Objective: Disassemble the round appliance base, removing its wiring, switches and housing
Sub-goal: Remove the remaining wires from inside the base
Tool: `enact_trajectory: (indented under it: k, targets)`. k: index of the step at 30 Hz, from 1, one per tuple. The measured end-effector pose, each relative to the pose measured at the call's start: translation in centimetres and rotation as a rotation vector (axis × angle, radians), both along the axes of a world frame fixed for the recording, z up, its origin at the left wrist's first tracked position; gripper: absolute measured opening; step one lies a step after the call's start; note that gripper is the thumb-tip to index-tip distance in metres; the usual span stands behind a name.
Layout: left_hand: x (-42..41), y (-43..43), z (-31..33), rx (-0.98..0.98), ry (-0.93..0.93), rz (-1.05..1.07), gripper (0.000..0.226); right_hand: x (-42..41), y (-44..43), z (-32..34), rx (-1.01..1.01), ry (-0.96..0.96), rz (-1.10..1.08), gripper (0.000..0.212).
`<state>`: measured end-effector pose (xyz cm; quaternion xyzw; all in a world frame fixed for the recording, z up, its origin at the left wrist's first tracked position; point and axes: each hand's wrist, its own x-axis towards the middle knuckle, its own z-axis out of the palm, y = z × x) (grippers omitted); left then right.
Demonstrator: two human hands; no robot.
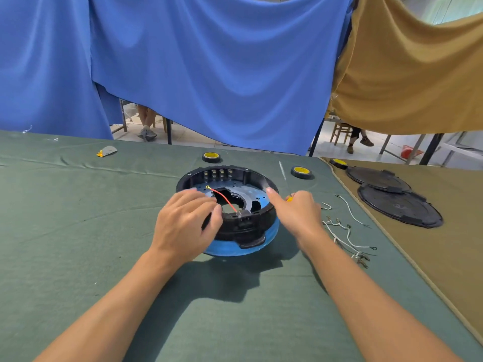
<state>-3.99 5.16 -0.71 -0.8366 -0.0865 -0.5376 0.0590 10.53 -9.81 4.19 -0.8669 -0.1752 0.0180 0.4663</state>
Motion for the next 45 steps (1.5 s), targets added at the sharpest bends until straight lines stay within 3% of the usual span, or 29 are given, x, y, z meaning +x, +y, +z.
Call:
enact_trajectory:
  k: [5,10,13,14,17,21,24,27,29,33,40,42,45]
  targets:
    - [-0.3,1.0,-0.1,-0.239,0.081,0.2,0.053,-3.4,0.0,-1.3,-0.132,-0.026,0.133,0.053]
    - [-0.2,-0.1,-0.2,0.002,-0.042,0.261,0.052,-1.7,-0.3,-1.2,0.078,0.149,0.172,0.041]
    - [0.0,-1.0,-0.3,0.146,-0.101,0.15,0.042,-0.4,-0.9,-0.7,0.09,0.149,0.093,0.067]
    - [0.1,-1.1,-0.3,0.174,-0.111,0.099,0.039,-0.1,-1.0,-0.6,0.056,0.102,0.058,0.066]
    - [0.2,-0.7,-0.2,0.154,-0.092,0.012,0.034,-0.5,-1.3,-0.9,0.049,0.023,0.059,0.041]
    - [0.2,0.0,-0.5,0.025,-0.028,0.13,0.044,-1.8,-1.2,-1.5,0.034,0.051,0.16,0.046]
    - [0.4,-0.3,-0.5,0.106,-0.054,0.16,0.056,-1.2,-1.1,-1.2,0.174,0.195,0.199,0.033]
    - [0.5,-1.2,-0.4,0.2,-0.068,0.099,0.052,-0.2,-1.3,-0.7,0.25,0.291,0.193,0.032]
    - [0.5,-1.6,-0.6,0.22,-0.019,0.042,0.046,0.1,-1.5,-0.8,0.234,0.228,0.176,0.036]
    - [0.1,-0.9,0.0,0.18,0.01,0.028,0.041,-0.7,-1.9,-1.4,0.156,0.008,0.18,0.024]
    - [-0.1,-1.6,0.4,-0.004,0.193,0.193,0.073,-0.8,-1.3,-1.3,0.184,0.114,0.262,0.006]
    - [0.2,-2.5,0.6,0.008,0.185,0.23,0.074,-0.4,-1.3,-0.7,0.158,0.138,0.265,0.009]
    - [0.4,-4.1,0.9,0.028,0.177,0.285,0.068,0.0,-1.6,0.2,-0.061,-0.046,0.159,0.027]
